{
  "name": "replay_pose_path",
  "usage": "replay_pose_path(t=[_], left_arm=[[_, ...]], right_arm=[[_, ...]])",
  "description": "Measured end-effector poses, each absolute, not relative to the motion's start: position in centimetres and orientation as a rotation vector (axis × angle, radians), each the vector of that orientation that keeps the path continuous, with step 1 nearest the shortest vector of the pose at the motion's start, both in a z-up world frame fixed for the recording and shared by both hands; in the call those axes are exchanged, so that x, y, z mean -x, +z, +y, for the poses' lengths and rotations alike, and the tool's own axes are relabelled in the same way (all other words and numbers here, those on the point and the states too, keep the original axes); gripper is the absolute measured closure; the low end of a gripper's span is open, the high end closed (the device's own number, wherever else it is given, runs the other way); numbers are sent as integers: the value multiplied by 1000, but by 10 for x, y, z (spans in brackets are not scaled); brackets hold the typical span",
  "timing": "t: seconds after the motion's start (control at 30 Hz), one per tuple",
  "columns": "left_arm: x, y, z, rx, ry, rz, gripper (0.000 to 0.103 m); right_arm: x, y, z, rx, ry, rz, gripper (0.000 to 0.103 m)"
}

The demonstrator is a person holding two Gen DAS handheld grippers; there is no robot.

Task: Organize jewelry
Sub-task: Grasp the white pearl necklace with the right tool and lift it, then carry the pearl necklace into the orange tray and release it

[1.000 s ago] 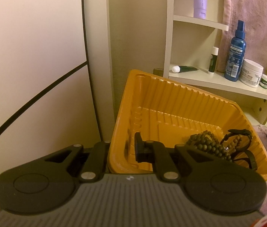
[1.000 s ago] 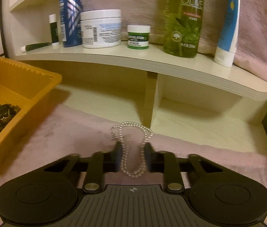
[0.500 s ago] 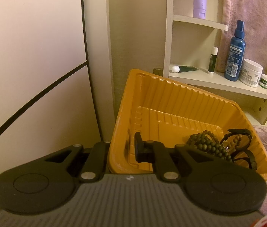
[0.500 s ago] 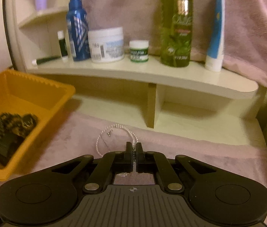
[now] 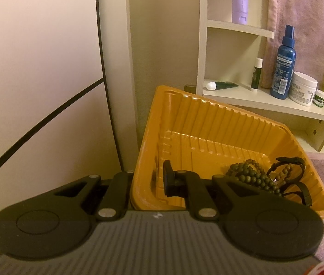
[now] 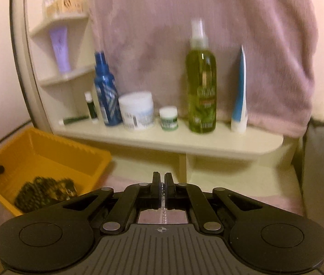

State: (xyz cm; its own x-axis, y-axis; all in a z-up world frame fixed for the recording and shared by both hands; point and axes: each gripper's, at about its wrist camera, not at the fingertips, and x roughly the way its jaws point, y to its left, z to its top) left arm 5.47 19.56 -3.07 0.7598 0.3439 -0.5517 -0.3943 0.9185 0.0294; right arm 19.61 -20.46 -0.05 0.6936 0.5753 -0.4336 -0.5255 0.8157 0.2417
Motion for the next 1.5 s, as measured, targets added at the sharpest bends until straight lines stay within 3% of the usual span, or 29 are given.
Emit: replay_pose_path(t=[0.93,1.27,1.5], left_arm=[[-47,-28,199,129,375,547,93],[-47,-28,200,137,367,542,93],[-47,-28,200,145,367,543,93]], right_arm=[[-166,101,-108,-182,891,359,100],[-177,88,-38,-219,985,397,100],[-184,32,-9,-113,979,586,100]])
